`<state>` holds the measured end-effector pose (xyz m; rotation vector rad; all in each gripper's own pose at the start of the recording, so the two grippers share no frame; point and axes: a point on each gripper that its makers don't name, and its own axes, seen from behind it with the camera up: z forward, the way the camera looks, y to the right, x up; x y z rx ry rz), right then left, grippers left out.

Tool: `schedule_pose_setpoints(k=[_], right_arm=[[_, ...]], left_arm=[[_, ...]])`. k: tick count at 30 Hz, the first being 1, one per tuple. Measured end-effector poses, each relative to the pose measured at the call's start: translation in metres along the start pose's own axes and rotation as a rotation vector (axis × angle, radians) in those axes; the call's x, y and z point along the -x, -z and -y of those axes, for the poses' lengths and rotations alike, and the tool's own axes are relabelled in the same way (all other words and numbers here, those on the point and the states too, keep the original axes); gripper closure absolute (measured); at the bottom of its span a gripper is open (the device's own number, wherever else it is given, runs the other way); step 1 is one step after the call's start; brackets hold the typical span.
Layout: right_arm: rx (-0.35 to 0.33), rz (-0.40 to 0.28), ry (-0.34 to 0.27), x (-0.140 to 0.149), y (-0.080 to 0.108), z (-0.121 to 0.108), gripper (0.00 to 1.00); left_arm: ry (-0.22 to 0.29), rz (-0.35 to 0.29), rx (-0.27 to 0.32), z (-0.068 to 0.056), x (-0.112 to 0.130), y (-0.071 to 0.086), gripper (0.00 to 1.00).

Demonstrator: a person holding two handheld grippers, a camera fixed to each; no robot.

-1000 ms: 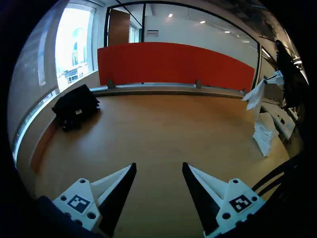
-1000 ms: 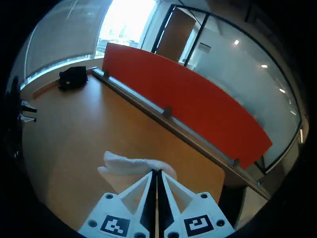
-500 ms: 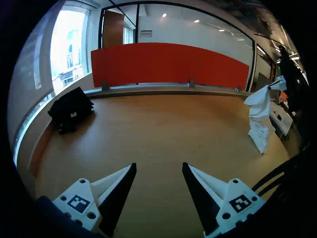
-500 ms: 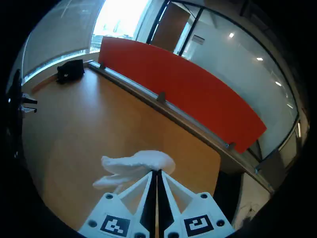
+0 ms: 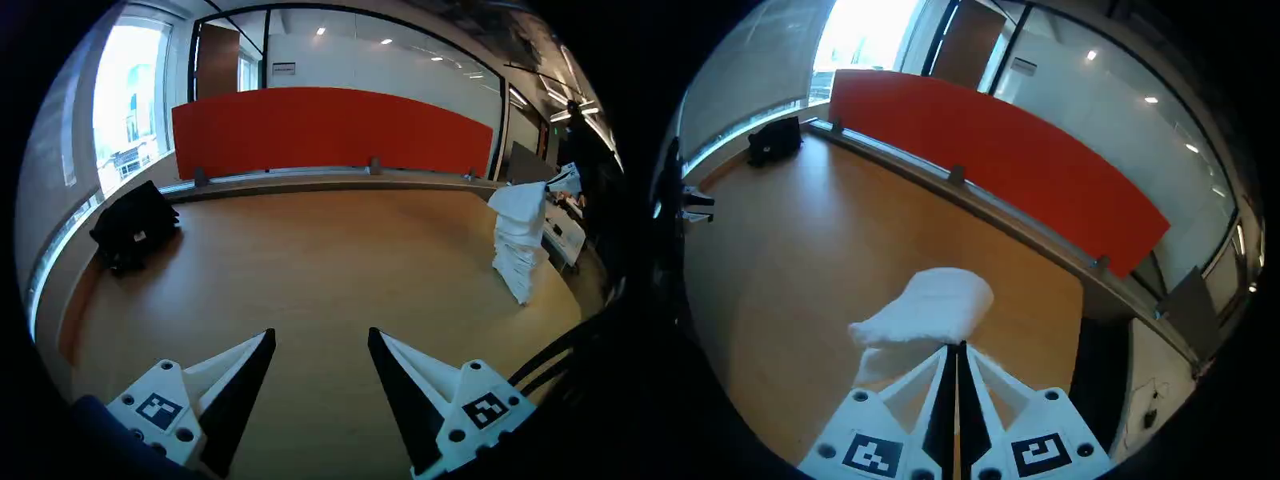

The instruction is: Fold towel

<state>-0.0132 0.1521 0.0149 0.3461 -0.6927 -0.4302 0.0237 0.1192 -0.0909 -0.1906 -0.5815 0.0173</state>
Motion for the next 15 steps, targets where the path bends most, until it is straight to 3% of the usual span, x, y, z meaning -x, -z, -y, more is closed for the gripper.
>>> schedule_pose_setpoints(k=[15], right_arm=[[0.003,-0.005,-0.004,-0.001,0.003,0.012,0.98]], left_arm=[[0.001,-0.009,0.006,-0.001,0.003,0.01,0.15]])
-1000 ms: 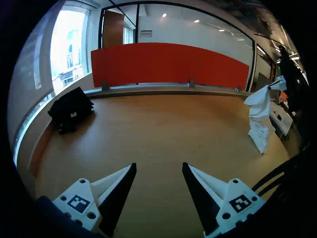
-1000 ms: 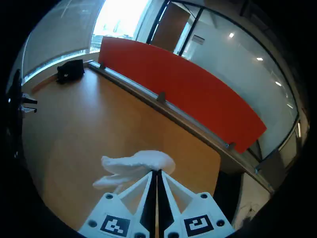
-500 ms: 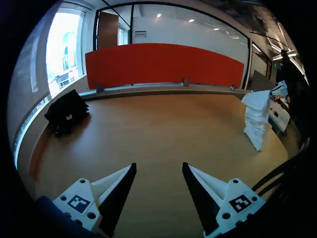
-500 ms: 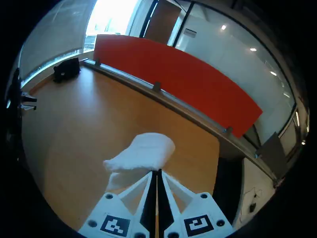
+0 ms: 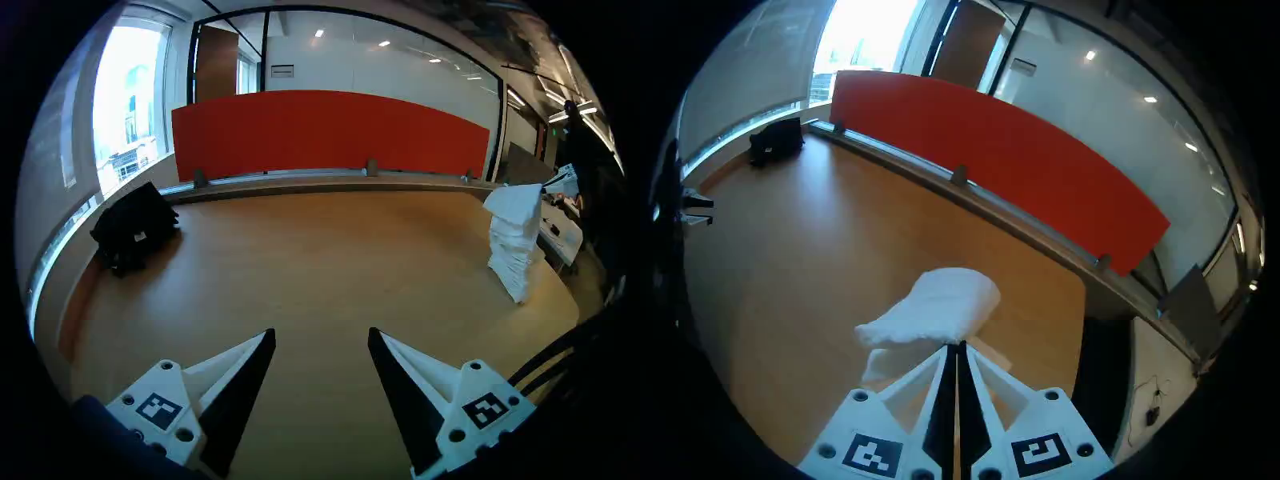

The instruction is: Fold towel

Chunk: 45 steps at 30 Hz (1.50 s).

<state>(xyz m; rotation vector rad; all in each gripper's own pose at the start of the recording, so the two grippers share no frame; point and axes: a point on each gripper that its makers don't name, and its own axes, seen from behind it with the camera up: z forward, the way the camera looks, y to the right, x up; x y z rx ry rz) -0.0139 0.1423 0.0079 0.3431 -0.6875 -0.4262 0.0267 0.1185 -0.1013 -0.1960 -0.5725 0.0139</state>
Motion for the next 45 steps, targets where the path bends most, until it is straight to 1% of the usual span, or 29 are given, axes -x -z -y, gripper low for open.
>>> schedule_pose_setpoints(k=[3,6,11,14,21,27,33,45], right_arm=[[0.007,0.006,0.0,0.003,0.0,-0.001,0.98],[0.018,0.02,-0.008,0.012,0.0,-0.003,0.98],[0.034,0.047,-0.035,0.036,0.002,-0.006,0.98],[0.046,0.067,-0.056,0.055,0.004,-0.008,0.98],[0.063,0.129,-0.132,0.108,0.0,-0.005,0.98],[0.061,0.168,-0.199,0.142,-0.005,0.002,0.98],[0.06,0.199,-0.236,0.164,-0.012,0.008,0.98],[0.047,0.249,-0.271,0.188,-0.032,0.017,0.98]], left_arm=[[0.003,-0.001,-0.002,0.001,0.001,0.002,0.15],[0.005,-0.001,-0.004,0.002,0.002,0.004,0.15],[0.002,0.003,-0.007,0.003,0.005,0.005,0.15],[-0.002,0.006,-0.006,0.003,0.006,0.005,0.15],[-0.015,0.014,-0.001,-0.001,0.007,0.005,0.15],[-0.024,0.021,-0.002,-0.003,0.007,0.004,0.15],[-0.03,0.025,-0.003,-0.006,0.007,0.003,0.15],[-0.035,0.035,-0.011,-0.007,0.01,0.003,0.15]])
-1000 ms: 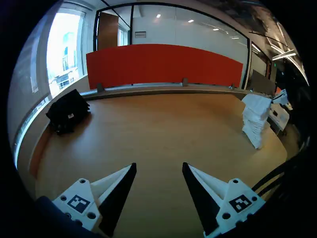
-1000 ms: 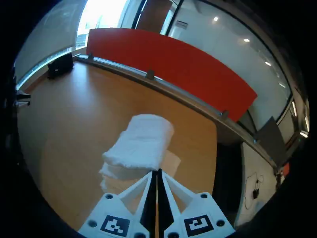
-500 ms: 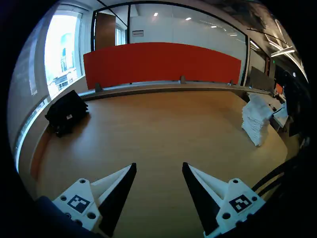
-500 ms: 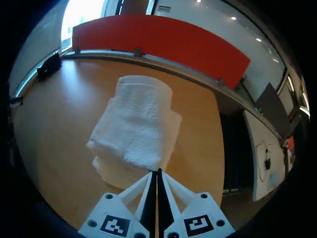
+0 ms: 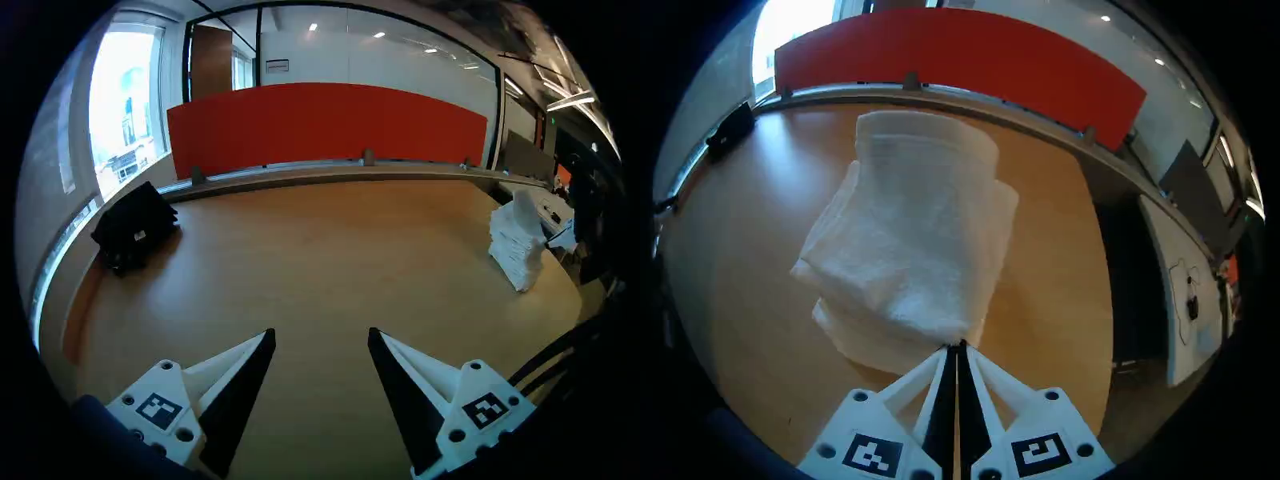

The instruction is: Fold towel

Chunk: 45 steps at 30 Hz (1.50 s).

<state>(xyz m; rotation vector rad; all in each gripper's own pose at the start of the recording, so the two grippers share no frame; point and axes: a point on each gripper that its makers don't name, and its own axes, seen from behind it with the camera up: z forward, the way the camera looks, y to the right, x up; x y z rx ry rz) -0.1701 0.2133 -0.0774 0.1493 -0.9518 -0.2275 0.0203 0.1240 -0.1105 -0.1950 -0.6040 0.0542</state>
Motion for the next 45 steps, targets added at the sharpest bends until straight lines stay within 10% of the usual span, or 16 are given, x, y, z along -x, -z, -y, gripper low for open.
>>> schedule_pose_setpoints(k=[31,38,45], right_arm=[[0.061,-0.046,-0.003,-0.003,0.02,-0.01,0.9],[0.067,-0.102,-0.031,-0.021,0.035,-0.006,0.39],[0.051,-0.146,-0.033,-0.043,0.044,0.005,0.2]], left_arm=[[0.004,-0.005,0.018,-0.002,-0.008,-0.011,0.15],[0.005,-0.01,0.027,-0.002,-0.009,-0.011,0.15],[0.011,-0.016,0.033,0.0,-0.01,-0.01,0.15]])
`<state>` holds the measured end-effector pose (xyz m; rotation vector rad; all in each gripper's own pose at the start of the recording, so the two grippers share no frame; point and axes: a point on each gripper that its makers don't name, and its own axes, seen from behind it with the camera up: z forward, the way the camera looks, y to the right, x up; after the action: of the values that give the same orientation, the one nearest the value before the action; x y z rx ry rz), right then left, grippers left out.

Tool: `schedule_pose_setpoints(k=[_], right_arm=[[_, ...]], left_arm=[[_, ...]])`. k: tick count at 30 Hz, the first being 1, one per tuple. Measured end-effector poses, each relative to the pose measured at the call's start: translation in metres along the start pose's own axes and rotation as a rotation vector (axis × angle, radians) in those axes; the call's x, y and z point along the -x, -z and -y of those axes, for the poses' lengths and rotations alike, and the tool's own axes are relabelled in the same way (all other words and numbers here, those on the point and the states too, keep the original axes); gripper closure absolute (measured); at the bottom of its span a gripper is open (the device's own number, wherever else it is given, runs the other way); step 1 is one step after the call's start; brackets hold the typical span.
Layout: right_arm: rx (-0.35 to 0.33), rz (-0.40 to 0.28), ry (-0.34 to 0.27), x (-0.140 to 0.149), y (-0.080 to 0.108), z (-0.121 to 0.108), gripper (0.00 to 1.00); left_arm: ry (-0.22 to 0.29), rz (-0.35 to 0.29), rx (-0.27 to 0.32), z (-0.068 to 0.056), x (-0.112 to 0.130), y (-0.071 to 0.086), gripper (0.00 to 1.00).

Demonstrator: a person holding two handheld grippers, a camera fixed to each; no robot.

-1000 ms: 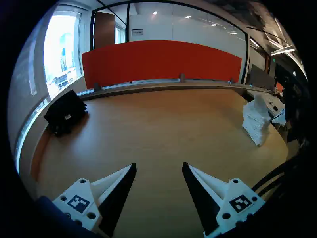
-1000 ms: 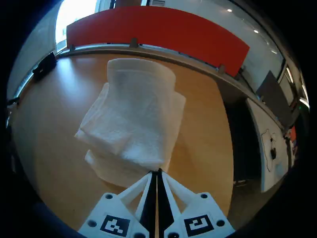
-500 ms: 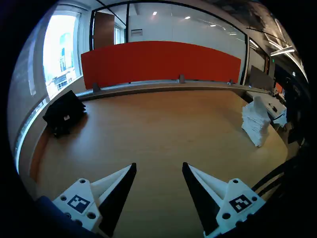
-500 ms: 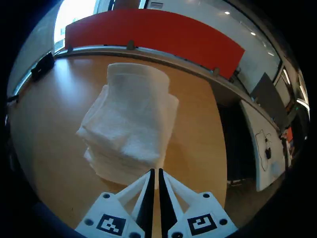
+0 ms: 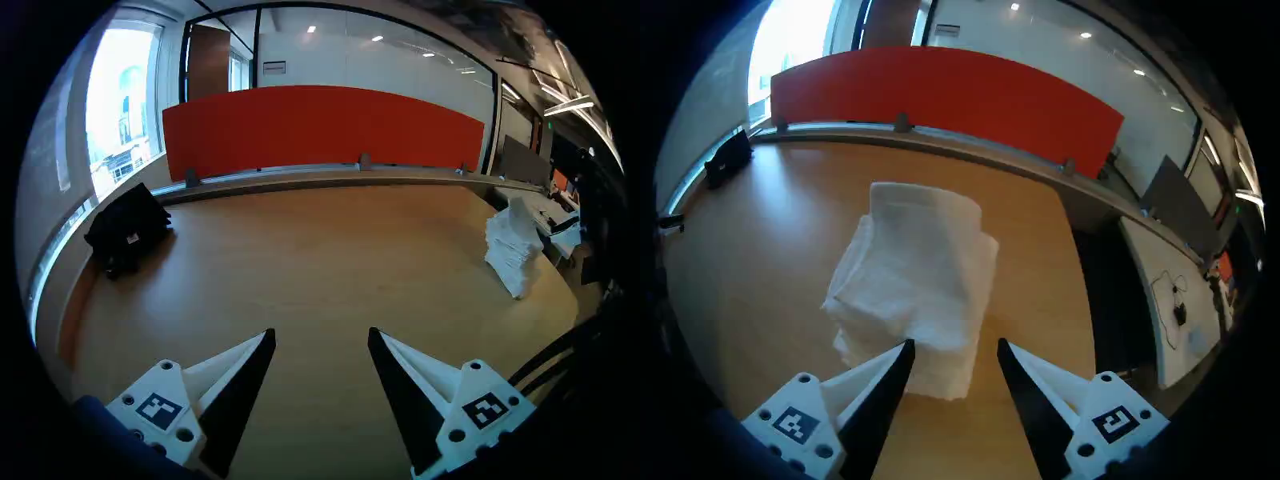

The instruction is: Fold towel

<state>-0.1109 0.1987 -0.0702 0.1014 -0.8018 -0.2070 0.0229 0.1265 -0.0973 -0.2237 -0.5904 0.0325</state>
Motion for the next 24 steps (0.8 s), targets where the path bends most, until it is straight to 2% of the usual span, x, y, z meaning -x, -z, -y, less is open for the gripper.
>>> schedule_pose_setpoints(k=[12,24], right_arm=[[-0.017,-0.04,0.01,-0.03,-0.001,0.016,0.19],[-0.033,-0.078,0.024,-0.069,-0.012,0.02,0.19]], left_arm=[[0.012,-0.005,-0.006,0.008,0.001,0.004,0.15],[0.023,-0.008,-0.02,0.014,0.003,0.01,0.15]])
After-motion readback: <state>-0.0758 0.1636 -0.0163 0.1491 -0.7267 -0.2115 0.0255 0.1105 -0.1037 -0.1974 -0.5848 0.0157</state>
